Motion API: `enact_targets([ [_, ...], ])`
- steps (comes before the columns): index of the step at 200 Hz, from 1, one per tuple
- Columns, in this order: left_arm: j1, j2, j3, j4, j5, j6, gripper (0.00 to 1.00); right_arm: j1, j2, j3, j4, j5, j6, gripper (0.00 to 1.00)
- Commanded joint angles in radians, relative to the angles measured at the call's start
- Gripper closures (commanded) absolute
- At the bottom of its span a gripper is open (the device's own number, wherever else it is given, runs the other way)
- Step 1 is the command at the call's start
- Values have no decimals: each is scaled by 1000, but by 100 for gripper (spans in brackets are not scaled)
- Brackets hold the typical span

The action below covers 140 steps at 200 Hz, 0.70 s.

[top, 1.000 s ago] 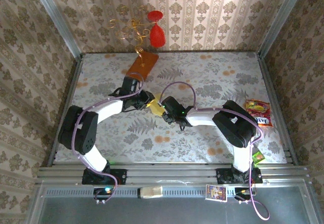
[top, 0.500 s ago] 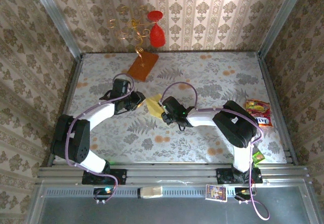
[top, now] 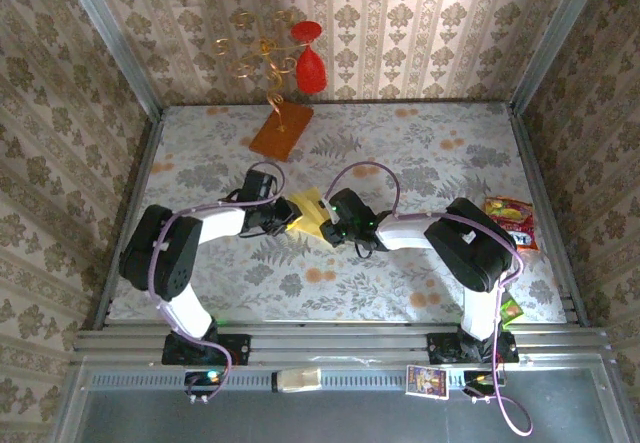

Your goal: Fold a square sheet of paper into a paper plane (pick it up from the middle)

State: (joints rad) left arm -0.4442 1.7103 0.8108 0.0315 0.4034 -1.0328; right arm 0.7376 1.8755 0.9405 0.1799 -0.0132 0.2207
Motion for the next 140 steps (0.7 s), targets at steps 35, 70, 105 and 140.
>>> enact_targets([
  [35, -4, 81, 59, 15, 12, 7, 80, 1, -22, 18, -137, -50, 26, 74],
  [70, -5, 74, 42, -3, 3, 6, 81, 2, -40, 84, -222, -45, 36, 69],
  [105, -4, 78, 43, -16, 5, 13, 81, 3, -45, 144, -299, -24, 43, 66],
  [140, -4, 80, 48, -18, 3, 14, 81, 9, -40, 162, -334, -13, 44, 65],
])
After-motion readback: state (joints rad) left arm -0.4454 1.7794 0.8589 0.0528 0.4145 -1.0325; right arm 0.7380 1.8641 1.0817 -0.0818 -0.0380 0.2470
